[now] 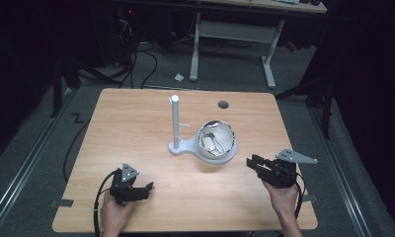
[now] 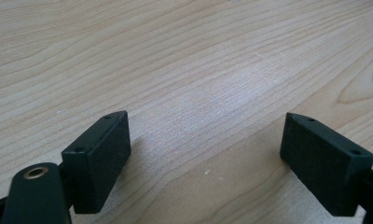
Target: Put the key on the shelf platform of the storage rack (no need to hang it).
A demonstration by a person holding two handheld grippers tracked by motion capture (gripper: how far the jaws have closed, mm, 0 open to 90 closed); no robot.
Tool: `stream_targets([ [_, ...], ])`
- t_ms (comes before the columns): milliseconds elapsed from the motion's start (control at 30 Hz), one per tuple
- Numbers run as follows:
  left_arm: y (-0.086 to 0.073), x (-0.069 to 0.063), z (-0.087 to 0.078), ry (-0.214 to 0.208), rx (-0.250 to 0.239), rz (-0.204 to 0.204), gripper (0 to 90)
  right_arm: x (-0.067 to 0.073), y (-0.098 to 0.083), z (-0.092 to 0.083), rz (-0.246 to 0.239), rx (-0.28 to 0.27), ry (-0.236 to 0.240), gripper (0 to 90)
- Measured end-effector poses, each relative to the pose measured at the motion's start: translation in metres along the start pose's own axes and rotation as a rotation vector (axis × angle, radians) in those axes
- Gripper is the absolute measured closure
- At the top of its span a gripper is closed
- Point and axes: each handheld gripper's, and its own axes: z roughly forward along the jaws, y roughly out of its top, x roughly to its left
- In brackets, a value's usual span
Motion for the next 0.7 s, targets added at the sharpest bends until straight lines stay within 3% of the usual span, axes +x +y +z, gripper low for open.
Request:
stream_targets([
  [700,0.000,0.000,0.000,0.000,0.000,0.001,16.4,0.011,-0.016,0.015,0.017,0.007,0.042,65.4],
])
